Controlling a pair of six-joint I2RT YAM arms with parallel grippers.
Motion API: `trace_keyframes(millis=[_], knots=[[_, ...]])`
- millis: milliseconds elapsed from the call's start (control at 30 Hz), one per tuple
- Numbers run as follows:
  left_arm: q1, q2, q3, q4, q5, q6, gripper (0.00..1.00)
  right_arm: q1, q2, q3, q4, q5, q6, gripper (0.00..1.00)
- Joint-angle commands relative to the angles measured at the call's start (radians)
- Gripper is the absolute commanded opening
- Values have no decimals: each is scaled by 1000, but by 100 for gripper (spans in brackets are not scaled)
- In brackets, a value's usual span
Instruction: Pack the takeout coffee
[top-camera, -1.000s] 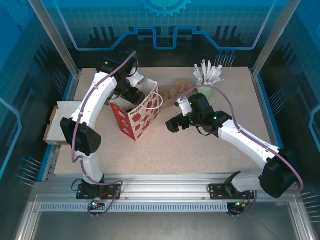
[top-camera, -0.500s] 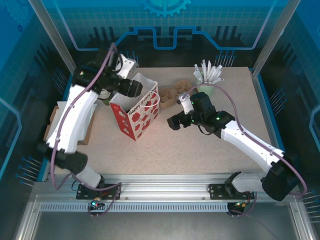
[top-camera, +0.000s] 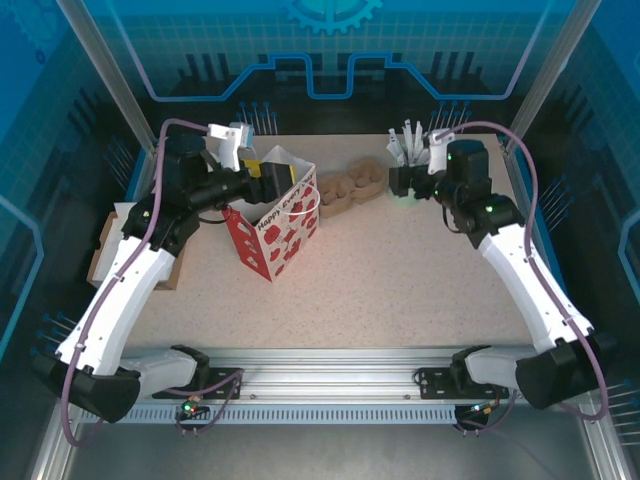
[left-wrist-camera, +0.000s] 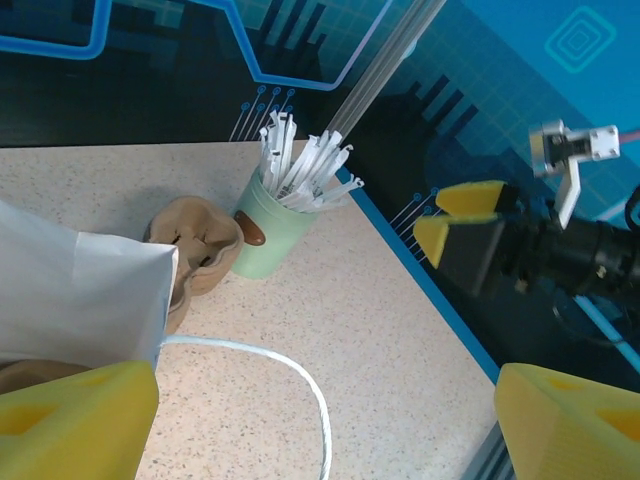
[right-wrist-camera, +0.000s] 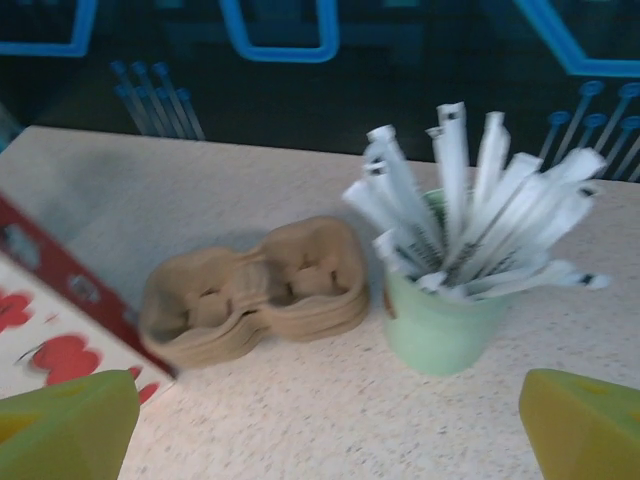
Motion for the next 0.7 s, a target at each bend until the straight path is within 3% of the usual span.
trace_keyframes(millis=[0,133,400,667], knots=[[-4,-38,-28,40,33,-28,88,-44,97,89,-69,31,11,95],[-4,-65,-54,39,38,-14,87,-86,196,162,-100,67,-3,85],[-7,-87,-81,41,42,8,86,-111,356,263,-132,45,-9,48],[-10,-87,-77,38,49,30,86,-122,467,325,-142,67,-25,38]])
